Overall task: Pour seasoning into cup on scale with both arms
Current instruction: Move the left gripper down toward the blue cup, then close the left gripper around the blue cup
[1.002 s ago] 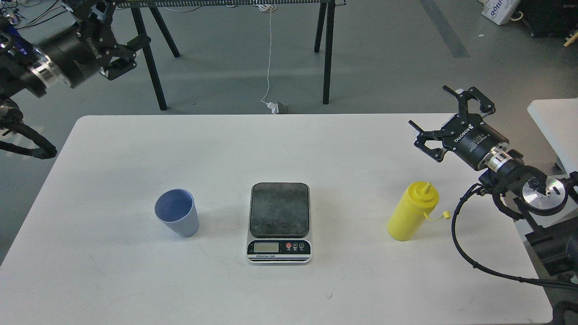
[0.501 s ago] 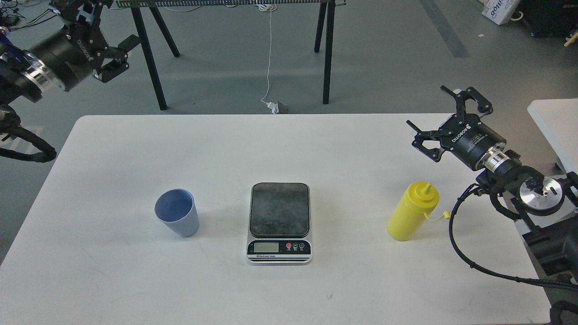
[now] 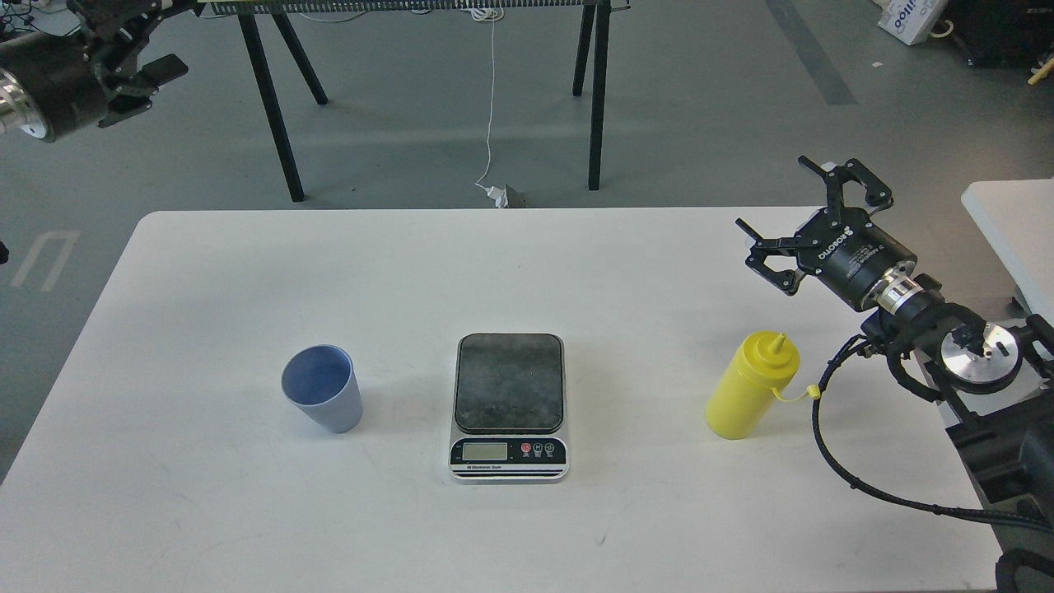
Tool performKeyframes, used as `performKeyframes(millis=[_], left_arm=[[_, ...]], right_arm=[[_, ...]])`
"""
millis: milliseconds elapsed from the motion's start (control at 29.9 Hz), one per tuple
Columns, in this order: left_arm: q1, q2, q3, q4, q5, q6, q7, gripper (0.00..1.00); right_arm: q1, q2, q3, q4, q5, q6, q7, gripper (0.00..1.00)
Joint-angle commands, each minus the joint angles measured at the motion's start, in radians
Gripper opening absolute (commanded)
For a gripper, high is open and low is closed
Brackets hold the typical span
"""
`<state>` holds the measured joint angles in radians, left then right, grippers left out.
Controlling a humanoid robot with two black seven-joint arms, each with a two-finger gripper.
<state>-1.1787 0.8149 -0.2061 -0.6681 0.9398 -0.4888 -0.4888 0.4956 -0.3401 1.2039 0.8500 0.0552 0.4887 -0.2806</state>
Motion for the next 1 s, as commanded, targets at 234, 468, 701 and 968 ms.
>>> performKeyframes(millis=[234, 468, 701, 968], left_arm=[[-0.013, 0.058, 0.057, -0.332, 0.911, 0.000, 0.000, 1.00], [-0.009, 0.049, 0.276, -0.439, 0.938, 0.000, 0.000, 1.00], [0.002, 0.001, 0.301, -0.438, 0.929, 0.000, 0.000, 1.00], [0.047, -0.062, 0.298, -0.426, 0.924, 0.000, 0.000, 1.00]], right_arm=[[0.001, -0.002, 0.002, 0.000, 0.000, 0.000, 0.000, 0.99], [0.001, 0.001, 0.002, 0.000, 0.000, 0.000, 0.000, 0.99], [0.000, 0.001, -0.006, 0.000, 0.000, 0.000, 0.008, 0.99], [0.001, 0.001, -0.009, 0.000, 0.000, 0.000, 0.008, 0.99]])
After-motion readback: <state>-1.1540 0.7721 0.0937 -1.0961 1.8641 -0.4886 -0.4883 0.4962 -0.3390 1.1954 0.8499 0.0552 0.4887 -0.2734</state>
